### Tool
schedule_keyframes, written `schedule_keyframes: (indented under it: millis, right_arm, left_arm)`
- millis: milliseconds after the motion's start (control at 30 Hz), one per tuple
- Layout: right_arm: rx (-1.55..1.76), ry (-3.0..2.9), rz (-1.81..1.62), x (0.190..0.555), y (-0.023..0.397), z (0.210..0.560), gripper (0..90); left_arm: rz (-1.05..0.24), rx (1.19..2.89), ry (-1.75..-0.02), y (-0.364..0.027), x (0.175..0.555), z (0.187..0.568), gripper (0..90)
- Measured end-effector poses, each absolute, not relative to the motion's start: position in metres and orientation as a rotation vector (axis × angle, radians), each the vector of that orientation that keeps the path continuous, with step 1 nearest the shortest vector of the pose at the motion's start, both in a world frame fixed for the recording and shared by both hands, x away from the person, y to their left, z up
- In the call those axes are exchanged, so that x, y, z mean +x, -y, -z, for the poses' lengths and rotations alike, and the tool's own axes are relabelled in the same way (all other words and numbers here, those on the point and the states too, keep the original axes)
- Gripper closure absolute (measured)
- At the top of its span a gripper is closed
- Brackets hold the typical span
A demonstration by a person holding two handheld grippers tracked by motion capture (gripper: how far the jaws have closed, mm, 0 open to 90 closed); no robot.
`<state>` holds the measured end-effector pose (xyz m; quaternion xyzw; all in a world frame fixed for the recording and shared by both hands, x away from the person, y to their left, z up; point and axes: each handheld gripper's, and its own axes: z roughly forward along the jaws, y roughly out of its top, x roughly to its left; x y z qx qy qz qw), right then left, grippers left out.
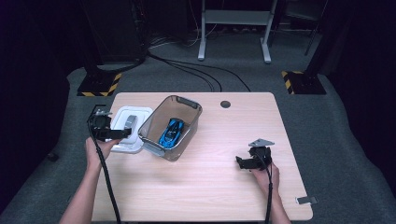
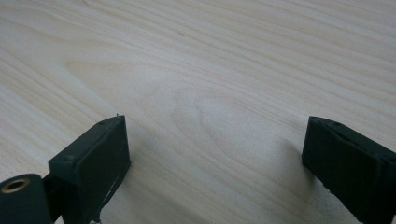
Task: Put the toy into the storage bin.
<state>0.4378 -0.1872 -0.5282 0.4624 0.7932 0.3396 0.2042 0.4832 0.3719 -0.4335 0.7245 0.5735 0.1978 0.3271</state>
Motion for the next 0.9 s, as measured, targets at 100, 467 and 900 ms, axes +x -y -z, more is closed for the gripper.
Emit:
schedule_keyframes:
  millis: [100,467,900]
  right_arm:
    - [1.291,-2.213,-0.946,0.438,0.187,0.528,6.4]
    - [1.291,-2.212,-0.947,0.438,0.187,0.528,6.4]
    - [1.290,-2.213,-0.947,0.438,0.187,0.528,6.4]
  left_arm:
    - [-0.505,1.901,-1.527,-0.373,0.494,0.442,4.1]
    - [-0.512,1.921,-1.598,-0.367,0.520,0.472,13.1]
    - [-0.546,1.867,-1.634,-0.374,0.529,0.490,30.2]
